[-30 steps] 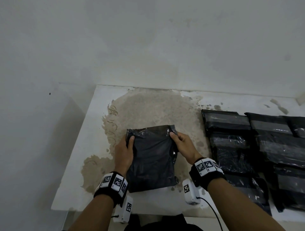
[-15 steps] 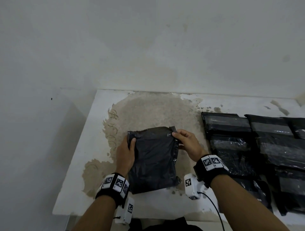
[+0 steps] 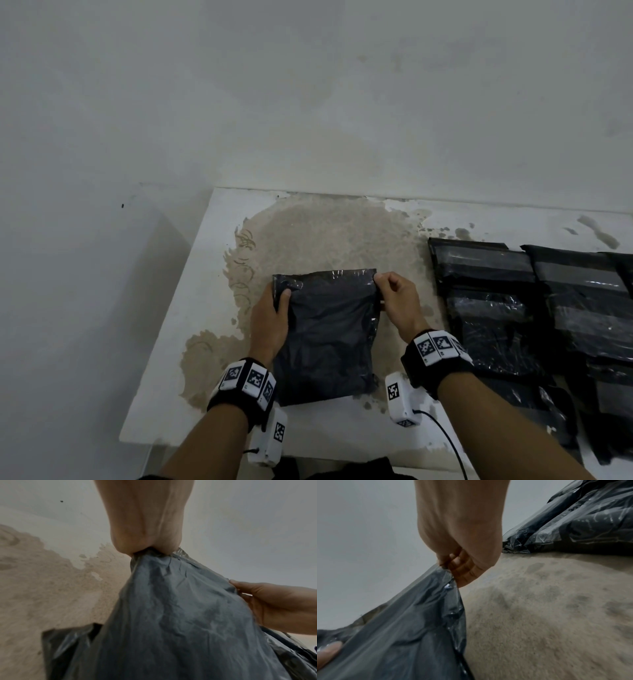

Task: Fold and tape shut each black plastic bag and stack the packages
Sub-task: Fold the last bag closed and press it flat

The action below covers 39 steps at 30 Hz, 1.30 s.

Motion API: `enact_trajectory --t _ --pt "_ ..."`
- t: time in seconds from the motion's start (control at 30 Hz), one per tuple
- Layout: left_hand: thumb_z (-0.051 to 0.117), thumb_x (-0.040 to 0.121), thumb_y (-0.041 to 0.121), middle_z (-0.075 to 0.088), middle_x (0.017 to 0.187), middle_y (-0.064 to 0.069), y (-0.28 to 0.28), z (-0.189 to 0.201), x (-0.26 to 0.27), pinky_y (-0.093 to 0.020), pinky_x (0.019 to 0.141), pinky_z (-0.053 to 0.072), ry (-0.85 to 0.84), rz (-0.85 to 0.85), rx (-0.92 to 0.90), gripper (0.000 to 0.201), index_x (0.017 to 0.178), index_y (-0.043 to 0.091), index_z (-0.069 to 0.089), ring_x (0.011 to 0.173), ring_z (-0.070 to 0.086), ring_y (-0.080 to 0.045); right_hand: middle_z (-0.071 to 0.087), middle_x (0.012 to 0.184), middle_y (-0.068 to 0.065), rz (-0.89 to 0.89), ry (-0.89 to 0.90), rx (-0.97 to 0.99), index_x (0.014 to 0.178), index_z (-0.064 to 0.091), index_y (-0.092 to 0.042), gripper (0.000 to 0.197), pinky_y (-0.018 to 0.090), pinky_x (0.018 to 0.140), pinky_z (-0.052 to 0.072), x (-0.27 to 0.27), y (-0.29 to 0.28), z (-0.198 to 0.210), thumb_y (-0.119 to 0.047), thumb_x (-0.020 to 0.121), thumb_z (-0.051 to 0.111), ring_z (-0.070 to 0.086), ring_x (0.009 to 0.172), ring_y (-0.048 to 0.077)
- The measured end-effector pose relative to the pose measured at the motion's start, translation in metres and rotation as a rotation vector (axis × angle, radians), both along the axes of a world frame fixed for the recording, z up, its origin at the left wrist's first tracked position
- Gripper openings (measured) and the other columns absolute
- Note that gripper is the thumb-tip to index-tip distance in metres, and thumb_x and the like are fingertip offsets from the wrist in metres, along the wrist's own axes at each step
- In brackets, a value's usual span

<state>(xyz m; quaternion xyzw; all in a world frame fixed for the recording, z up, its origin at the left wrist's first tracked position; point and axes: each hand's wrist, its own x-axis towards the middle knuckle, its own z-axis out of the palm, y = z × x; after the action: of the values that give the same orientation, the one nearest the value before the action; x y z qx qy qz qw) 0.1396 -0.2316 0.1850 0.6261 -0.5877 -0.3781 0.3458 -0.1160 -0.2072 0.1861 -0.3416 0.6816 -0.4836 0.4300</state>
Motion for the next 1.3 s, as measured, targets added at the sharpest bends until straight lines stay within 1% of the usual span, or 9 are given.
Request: enact_trajectory --t 0.1,0.2,0.4,0.5,0.6,0.73,0.87,1.03,1.3 --pt "0.049 0.105 0.035 0.062 0.116 0.007 -0.002 -0.001 0.000 -0.026 0.089 0.041 0.049 -0.016 0.055 0.031 0.130 0.019 0.059 0.104 0.056 -0.011 0.071 0.081 0.002 0.003 -0.050 -0.009 0.087 0.071 -0.014 0.023 0.037 0.070 0.055 0.004 0.001 -0.004 -0.033 0.099 0.064 0.063 0.076 0.013" --pt "0.049 0.104 0.039 0.065 0.113 0.006 -0.005 -0.001 0.003 -0.028 0.090 0.045 0.127 -0.011 0.088 0.028 0.121 0.022 0.063 0.105 0.059 -0.013 0.061 0.073 0.002 0.060 -0.025 -0.031 0.079 0.064 -0.008 0.024 0.030 0.063 0.045 0.002 -0.001 -0.006 -0.022 0.098 0.066 0.053 0.068 0.012" --pt "0.052 0.104 0.032 0.070 0.096 0.009 -0.015 0.008 0.005 -0.008 0.067 0.048 0.332 0.081 0.199 0.024 0.101 0.018 0.071 0.091 0.065 -0.006 0.054 0.072 0.005 0.090 0.029 -0.023 0.078 0.061 -0.006 0.026 0.034 0.067 0.040 -0.001 -0.002 -0.016 -0.023 0.097 0.068 0.047 0.070 0.017" --pt "0.059 0.101 0.026 0.074 0.094 0.007 -0.021 0.010 0.008 -0.021 0.080 0.055 0.441 0.109 0.206 0.016 0.093 0.023 0.073 0.092 0.067 -0.012 0.055 0.073 0.006 0.105 0.016 -0.032 0.080 0.063 -0.004 0.026 0.035 0.068 0.042 0.000 -0.001 -0.017 -0.024 0.097 0.068 0.048 0.071 0.019" --pt "0.064 0.098 0.026 0.076 0.100 -0.008 -0.025 0.008 0.011 -0.038 0.089 0.054 0.582 0.159 0.255 0.018 0.094 0.014 0.077 0.096 0.068 -0.022 0.054 0.072 0.006 0.105 0.016 -0.032 0.076 0.062 -0.009 0.026 0.036 0.067 0.041 0.000 -0.002 -0.019 -0.024 0.097 0.068 0.048 0.070 0.019" --pt "0.061 0.100 0.025 0.075 0.105 -0.014 -0.020 0.009 0.008 -0.035 0.086 0.056 0.754 0.183 0.331 0.023 0.101 0.007 0.075 0.095 0.070 -0.024 0.053 0.071 0.007 0.079 0.004 -0.021 0.074 0.061 -0.012 0.026 0.036 0.067 0.039 0.003 -0.003 -0.023 -0.022 0.097 0.068 0.046 0.069 0.019" --pt "0.055 0.103 0.022 0.076 0.085 -0.002 -0.016 0.013 0.011 -0.023 0.068 0.057 0.724 0.187 0.317 0.025 0.093 0.007 0.073 0.078 0.071 -0.011 0.056 0.070 0.004 0.066 0.002 -0.011 0.074 0.065 -0.017 0.023 0.034 0.067 0.040 0.005 -0.003 -0.023 -0.022 0.097 0.068 0.048 0.069 0.017" --pt "0.068 0.096 0.023 0.076 0.098 0.000 -0.026 0.004 0.027 -0.032 0.090 0.056 0.510 0.196 0.241 0.018 0.104 0.011 0.078 0.098 0.068 -0.018 0.060 0.073 0.008 0.094 -0.013 -0.004 0.076 0.067 -0.015 0.022 0.037 0.065 0.046 0.008 -0.005 -0.016 -0.021 0.097 0.067 0.053 0.071 0.020" --pt "0.069 0.095 0.025 0.076 0.088 0.007 -0.028 0.009 0.045 -0.022 0.078 0.053 0.425 0.204 0.192 0.010 0.090 0.024 0.077 0.085 0.066 -0.009 0.060 0.078 0.015 0.175 -0.043 0.028 0.085 0.063 -0.004 0.024 0.042 0.067 0.048 0.012 -0.014 -0.012 -0.024 0.097 0.067 0.055 0.074 0.023"
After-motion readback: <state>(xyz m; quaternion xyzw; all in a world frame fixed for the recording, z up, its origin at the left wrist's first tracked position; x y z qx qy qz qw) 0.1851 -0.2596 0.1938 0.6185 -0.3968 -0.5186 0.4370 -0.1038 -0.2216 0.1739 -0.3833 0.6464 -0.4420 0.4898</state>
